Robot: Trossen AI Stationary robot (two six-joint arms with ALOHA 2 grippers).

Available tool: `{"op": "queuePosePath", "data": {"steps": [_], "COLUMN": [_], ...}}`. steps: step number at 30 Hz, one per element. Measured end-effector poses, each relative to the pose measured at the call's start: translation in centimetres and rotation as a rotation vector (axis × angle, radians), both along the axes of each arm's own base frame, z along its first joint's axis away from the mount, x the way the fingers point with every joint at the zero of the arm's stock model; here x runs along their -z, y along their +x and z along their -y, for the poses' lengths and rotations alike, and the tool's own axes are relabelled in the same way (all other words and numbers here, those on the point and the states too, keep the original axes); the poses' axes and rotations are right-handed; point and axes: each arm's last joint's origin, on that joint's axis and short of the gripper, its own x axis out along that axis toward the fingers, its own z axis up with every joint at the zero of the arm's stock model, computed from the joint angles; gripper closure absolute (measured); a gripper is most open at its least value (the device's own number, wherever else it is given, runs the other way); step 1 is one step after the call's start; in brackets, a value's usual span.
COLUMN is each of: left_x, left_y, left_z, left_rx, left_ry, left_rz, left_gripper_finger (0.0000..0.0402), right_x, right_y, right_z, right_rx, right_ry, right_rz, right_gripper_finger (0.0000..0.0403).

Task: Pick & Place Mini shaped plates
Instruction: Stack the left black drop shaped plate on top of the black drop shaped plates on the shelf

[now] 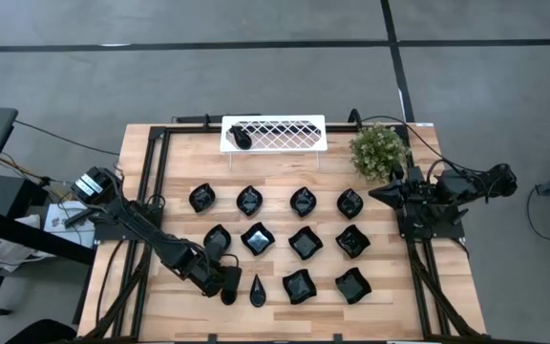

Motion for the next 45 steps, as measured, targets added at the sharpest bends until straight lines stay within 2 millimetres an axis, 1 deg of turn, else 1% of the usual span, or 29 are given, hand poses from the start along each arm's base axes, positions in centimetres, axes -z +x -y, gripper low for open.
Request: {"op": "queuePosePath", "data": {"steps": [4,17,20,23,25,26,37,41,45], "left_x": [0.6,0.6,0.6,0.5,0.2,0.1,-1.2,-2.7,-4.5], "left_y": [-0.1,0.0,0.0,0.0,0.0,0.0,0.1,0.4,1.1], "left_z": [0.2,0.1,0.1,0.2,0.2,0.2,0.0,-0.5,-1.9], "left_rx": [0.021,0.019,0.019,0.019,0.019,0.018,0.003,-0.042,-0.085], "left_ry": [-0.028,-0.024,-0.025,-0.028,-0.034,-0.033,-0.022,0.014,0.062], "left_rz": [-0.041,-0.038,-0.038,-0.034,-0.024,-0.018,0.044,0.139,0.242], "left_gripper_finger": [0.0325,0.0328,0.0344,0.0374,0.0392,0.0394,0.0395,0.0397,0.0397], "right_x": [0.0,0.0,0.0,0.0,0.0,0.0,0.0,0.2,0.2], "right_y": [0.0,0.0,0.0,0.0,0.0,0.0,0.0,0.0,0.0], "right_z": [0.0,0.0,0.0,0.0,0.0,0.0,0.0,0.0,0.0], "right_rx": [0.004,0.004,0.004,0.004,0.004,0.004,0.004,0.004,0.004], "right_ry": [0.0,0.0,0.0,0.0,0.0,0.0,-0.002,-0.007,-0.007], "right_rz": [0.0,0.0,0.0,0.0,0.0,0.0,-0.004,-0.021,-0.02], "right_gripper_finger": [0.0403,0.0403,0.0403,0.0403,0.0403,0.0403,0.0403,0.0403,0.0403]}}
